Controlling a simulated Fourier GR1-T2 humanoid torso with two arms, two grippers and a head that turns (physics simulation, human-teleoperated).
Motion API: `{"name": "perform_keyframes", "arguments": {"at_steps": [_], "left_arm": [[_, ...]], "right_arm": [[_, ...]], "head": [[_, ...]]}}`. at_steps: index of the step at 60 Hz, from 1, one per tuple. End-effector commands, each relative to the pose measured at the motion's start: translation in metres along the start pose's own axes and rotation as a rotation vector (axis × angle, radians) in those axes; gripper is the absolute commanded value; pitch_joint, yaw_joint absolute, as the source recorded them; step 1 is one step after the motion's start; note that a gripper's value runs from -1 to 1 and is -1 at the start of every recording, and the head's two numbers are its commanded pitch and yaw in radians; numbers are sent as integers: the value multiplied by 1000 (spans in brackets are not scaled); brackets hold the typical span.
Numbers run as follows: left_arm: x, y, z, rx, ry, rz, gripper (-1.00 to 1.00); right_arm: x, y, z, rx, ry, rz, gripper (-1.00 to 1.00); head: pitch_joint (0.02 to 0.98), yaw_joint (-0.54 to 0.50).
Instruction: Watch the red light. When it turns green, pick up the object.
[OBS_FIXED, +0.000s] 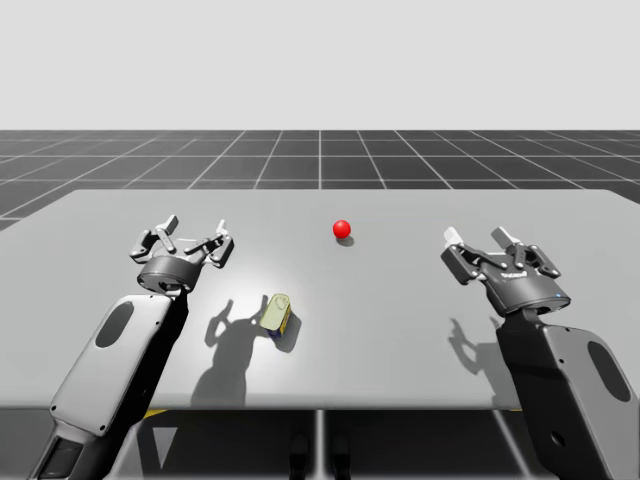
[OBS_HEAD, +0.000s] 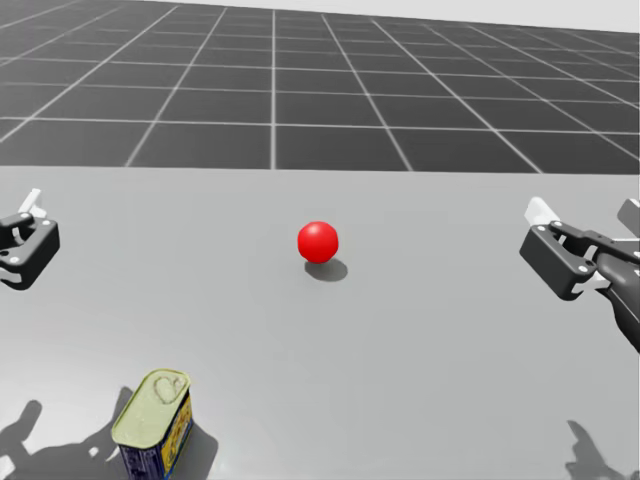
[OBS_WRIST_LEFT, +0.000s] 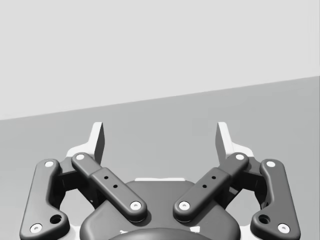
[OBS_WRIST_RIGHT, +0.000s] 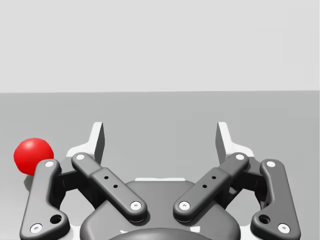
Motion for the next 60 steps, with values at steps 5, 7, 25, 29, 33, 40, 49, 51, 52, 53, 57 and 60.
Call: {"name": "perform_keyframes", "arguments": {"at_steps": [5, 7, 25, 29, 33, 40, 49, 51, 52, 53, 57, 60], "left_arm": [[0, 0, 0, -2, -3, -2, -1000], [0, 0, 0, -2, -3, -2, -1000], [1, -1, 0, -2, -3, -2, -1000], [1, -1, 0, -2, -3, -2, -1000], [1, -1, 0, -2, -3, -2, -1000], [1, -1, 0, -2, -3, -2, -1000], [1, -1, 0, -3, -2, -1, -1000], [1, -1, 0, -3, -2, -2, -1000], [1, -1, 0, -3, -2, -2, -1000], [1, -1, 0, -3, -2, -3, -1000], [1, -1, 0, -3, -2, -2, -1000], [1, -1, 0, -3, -2, -3, -1000]], "right_arm": [[0, 1, 0, 3, -1, 1, -1000], [0, 1, 0, 3, -1, 0, -1000], [1, 0, 0, 2, -2, 0, -1000], [1, 0, 0, 2, -2, 0, -1000], [1, 0, 0, 2, -2, 1, -1000], [1, 0, 0, 1, -2, 2, -1000], [1, 0, 0, 1, -3, 4, -1000], [1, 0, 0, 1, -4, 5, -1000], [1, 0, 0, 1, -4, 4, -1000], [1, 0, 0, 0, -4, 5, -1000], [1, 0, 0, 0, -4, 7, -1000], [1, 0, 0, 0, -4, 8, -1000]], "head": [[590, -100], [590, -101], [589, -102], [589, -102], [588, -100], [586, -102], [585, -103], [586, -104], [586, -104], [586, -104], [586, -106], [587, -106]]}}
